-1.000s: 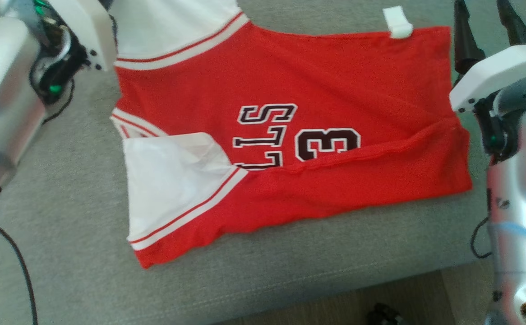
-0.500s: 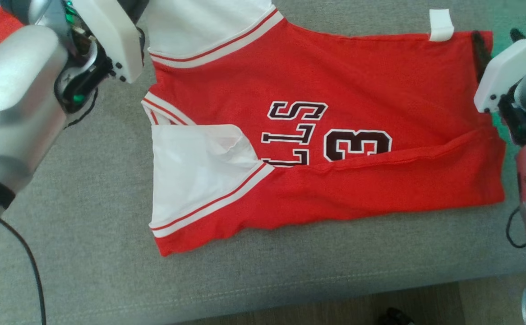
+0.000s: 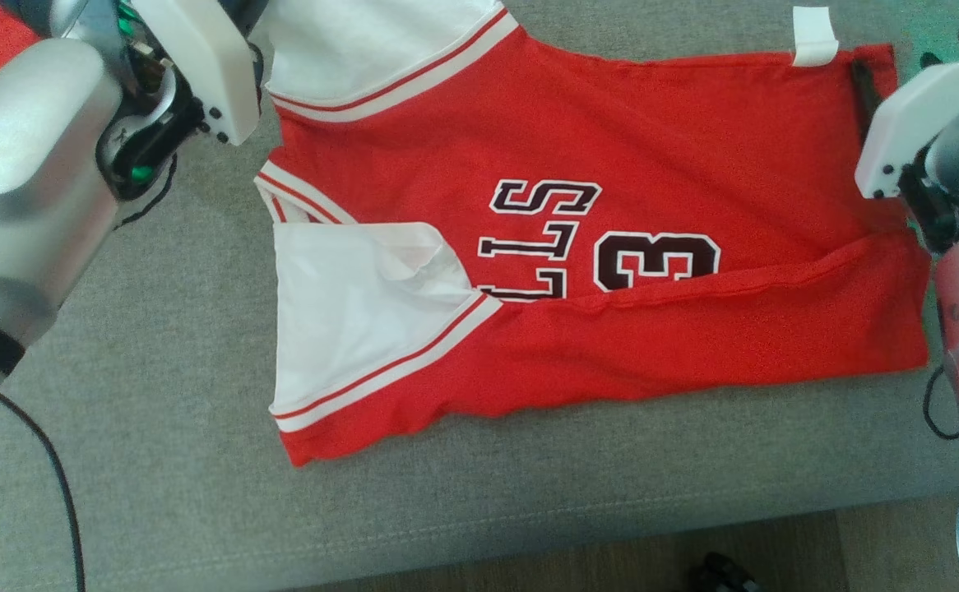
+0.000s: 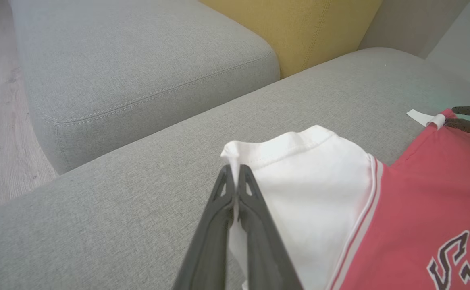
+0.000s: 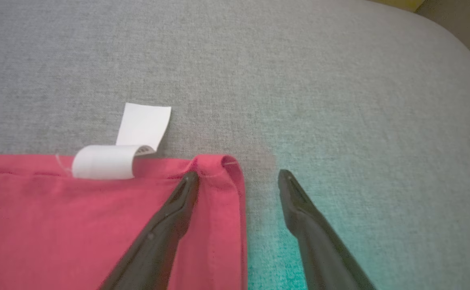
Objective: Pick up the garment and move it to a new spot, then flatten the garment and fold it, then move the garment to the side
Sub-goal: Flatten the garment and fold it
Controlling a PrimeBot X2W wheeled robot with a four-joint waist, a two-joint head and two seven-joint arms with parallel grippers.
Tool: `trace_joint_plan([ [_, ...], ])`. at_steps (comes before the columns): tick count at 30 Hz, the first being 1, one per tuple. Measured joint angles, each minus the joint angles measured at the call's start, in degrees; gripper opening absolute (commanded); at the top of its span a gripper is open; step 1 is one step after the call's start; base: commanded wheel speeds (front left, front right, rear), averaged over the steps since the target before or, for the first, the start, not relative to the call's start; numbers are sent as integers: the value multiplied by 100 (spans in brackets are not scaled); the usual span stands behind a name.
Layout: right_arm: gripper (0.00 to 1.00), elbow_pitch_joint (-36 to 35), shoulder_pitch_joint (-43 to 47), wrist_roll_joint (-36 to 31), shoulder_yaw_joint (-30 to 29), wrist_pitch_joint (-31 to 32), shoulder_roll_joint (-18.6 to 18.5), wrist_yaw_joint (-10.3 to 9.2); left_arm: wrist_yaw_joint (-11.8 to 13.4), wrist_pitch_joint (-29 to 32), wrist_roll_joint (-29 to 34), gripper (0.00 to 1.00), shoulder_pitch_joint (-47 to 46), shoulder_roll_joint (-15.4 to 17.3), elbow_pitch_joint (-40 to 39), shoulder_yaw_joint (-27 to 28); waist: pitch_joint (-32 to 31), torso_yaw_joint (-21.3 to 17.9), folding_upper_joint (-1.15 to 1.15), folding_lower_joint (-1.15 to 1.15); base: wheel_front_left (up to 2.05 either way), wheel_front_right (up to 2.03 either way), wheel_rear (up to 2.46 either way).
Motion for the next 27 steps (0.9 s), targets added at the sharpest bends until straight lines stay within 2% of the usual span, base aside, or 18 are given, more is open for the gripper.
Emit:
trace_joint_plan([
  [5,100,129,-148,116,208,-49,-21,0,0,-18,-1,0,-5,-5,14,-30,45,26,0,0,0,0,0],
  [6,88,164,-170,145,260,-49,-41,0,0,-18,-5,0,-13,-7,19,-42,52,35,0,0,0,0,0],
  [7,17,210,-192,187,293,-48,-65,0,0,-19,-41,0,-24,-9,25,-55,59,43,0,0,0,0,0],
  [8,0,242,-216,240,336,-48,-92,0,0,-25,-54,0,-36,-10,33,-64,65,51,0,0,0,0,0],
  [11,0,316,-285,300,459,-56,-121,0,0,-52,-59,0,-82,-14,79,-91,79,66,0,0,0,0,0],
  [16,0,410,-337,301,419,-478,-159,0,11,-203,-57,0,-110,-14,268,-88,90,48,0,0,0,0,0],
  [23,0,424,-757,180,148,-1249,-147,0,142,-587,-31,0,-430,-84,650,97,119,2,0,0,0,0,0],
  [27,0,432,-1051,-113,-274,-1782,-66,0,209,-791,-27,0,-698,-126,836,269,181,-54,0,0,0,0,0],
])
